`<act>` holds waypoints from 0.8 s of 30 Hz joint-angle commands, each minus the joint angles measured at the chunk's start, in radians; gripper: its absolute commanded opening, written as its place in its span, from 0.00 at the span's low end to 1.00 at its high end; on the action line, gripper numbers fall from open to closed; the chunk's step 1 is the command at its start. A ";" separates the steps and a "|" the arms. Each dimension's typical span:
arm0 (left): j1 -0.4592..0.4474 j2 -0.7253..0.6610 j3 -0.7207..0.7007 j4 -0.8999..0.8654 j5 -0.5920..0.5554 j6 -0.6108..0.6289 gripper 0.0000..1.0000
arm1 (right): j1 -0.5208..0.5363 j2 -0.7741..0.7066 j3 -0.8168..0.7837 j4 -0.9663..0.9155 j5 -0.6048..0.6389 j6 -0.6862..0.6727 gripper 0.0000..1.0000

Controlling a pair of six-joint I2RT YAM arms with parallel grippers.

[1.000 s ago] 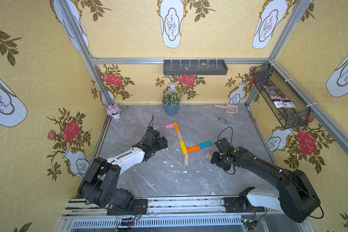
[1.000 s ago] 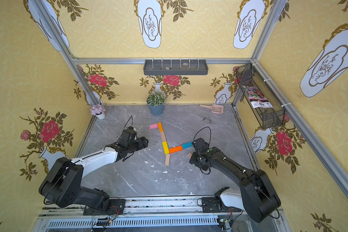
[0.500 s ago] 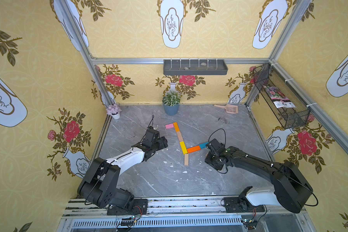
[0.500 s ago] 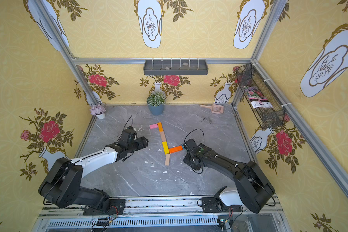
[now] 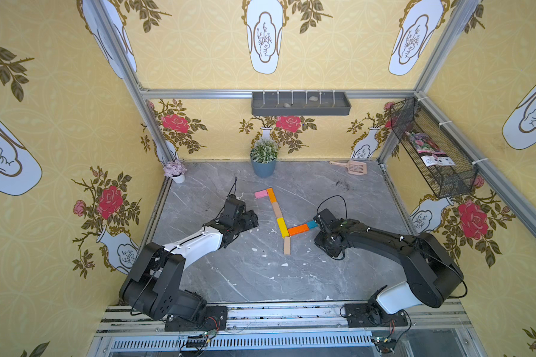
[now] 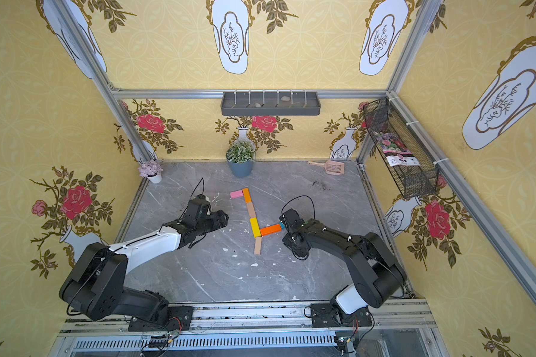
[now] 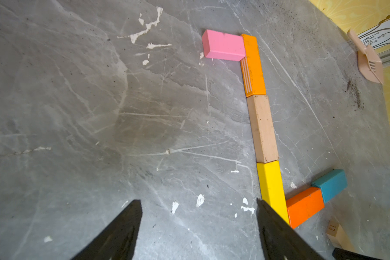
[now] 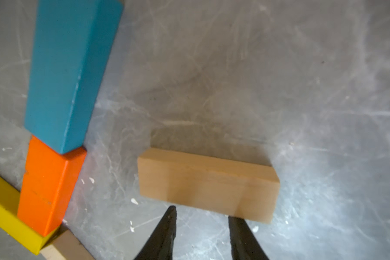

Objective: Assemble a giraffe with building blocks
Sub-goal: Assemble the building block at the center of the board.

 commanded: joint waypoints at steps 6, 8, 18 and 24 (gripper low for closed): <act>0.000 -0.016 -0.005 0.008 -0.016 0.010 0.81 | -0.073 0.042 -0.013 0.019 0.016 -0.088 0.39; 0.000 -0.017 -0.005 0.008 -0.016 0.010 0.81 | -0.094 0.048 -0.014 0.026 0.011 -0.118 0.39; 0.000 -0.013 -0.004 0.008 -0.019 0.036 0.81 | -0.144 0.086 0.012 0.049 0.003 -0.162 0.40; 0.000 -0.009 -0.002 0.008 -0.018 0.036 0.81 | -0.142 0.086 0.018 0.051 -0.008 -0.157 0.39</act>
